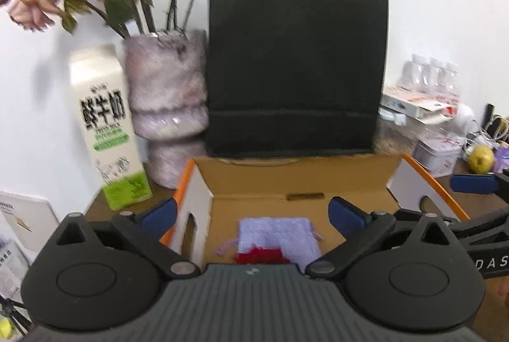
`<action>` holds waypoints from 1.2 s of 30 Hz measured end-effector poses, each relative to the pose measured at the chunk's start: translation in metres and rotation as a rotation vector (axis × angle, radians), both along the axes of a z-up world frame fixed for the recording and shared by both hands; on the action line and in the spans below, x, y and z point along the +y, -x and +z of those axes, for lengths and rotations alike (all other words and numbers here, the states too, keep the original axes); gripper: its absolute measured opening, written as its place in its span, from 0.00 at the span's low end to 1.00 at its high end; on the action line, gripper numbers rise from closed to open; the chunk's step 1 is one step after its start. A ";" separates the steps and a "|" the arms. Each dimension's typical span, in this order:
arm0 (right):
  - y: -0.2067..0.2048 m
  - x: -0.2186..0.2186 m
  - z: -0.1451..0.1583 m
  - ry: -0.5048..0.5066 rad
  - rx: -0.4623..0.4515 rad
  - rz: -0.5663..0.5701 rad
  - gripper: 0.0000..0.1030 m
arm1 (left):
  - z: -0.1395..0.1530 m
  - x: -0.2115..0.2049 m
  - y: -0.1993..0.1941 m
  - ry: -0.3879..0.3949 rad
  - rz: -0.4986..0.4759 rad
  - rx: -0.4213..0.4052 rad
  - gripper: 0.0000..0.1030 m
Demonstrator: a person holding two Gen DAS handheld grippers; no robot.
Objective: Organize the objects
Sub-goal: 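Lower the rose and bag into the box and open both tools, then withdraw both tools from the box back toward the table items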
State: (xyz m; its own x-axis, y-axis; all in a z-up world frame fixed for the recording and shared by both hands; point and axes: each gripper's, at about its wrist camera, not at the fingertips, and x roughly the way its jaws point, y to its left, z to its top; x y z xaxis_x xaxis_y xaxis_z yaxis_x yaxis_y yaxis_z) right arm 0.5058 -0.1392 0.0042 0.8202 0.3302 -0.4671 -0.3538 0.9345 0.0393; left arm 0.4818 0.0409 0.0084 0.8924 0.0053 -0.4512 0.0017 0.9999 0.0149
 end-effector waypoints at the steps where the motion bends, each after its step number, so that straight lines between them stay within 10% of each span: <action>1: 0.000 0.000 0.001 0.005 -0.005 -0.005 1.00 | 0.000 0.001 0.000 0.009 0.000 0.000 1.00; 36: 0.025 0.003 0.013 0.041 -0.049 0.020 1.00 | 0.016 0.002 0.029 0.019 0.012 -0.051 1.00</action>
